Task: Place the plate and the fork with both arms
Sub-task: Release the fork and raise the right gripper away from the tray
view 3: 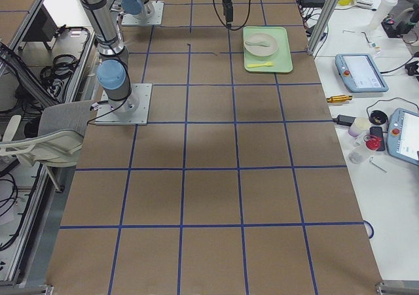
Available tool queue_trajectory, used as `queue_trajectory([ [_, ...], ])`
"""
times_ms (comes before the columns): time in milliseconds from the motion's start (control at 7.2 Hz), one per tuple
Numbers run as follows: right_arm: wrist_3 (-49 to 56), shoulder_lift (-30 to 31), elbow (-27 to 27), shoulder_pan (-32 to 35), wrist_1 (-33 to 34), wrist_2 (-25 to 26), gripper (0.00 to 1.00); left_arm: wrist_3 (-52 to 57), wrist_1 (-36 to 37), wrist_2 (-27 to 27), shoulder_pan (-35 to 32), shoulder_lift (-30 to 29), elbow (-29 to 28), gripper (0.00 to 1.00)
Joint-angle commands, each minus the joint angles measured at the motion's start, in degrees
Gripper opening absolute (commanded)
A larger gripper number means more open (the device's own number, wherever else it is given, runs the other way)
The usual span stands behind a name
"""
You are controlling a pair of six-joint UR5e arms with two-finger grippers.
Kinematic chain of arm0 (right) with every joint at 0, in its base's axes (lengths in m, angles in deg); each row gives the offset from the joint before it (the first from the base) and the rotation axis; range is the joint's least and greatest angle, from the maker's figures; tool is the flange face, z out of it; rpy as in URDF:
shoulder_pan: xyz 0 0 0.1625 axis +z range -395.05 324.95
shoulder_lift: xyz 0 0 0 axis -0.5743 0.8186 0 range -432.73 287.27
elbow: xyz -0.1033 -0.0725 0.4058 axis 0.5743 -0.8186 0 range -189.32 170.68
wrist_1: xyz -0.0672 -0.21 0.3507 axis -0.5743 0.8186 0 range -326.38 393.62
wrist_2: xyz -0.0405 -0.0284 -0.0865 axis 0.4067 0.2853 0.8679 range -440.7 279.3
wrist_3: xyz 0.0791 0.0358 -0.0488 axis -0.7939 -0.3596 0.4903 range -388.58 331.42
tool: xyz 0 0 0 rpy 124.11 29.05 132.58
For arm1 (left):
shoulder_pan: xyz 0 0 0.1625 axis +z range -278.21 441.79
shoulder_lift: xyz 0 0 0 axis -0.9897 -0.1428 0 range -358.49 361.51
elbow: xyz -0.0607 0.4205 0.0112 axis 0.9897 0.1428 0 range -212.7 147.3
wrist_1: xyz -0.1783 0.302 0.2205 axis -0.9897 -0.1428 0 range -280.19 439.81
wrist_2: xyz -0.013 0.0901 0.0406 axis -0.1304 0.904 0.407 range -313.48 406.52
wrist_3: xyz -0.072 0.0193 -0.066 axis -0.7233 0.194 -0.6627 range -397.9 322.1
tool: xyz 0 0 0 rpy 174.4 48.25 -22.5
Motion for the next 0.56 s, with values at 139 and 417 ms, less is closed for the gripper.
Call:
queue_trajectory([
  [139,-0.09,-0.28,-1.10,0.08,-1.05,-0.10,1.00,0.07,-0.69,0.27,0.00,0.17,-0.61,1.00],
  [417,-0.09,-0.28,-1.19,-0.09,-0.70,-0.10,1.00,-0.02,-0.69,0.27,0.00,0.26,-0.43,1.00],
])
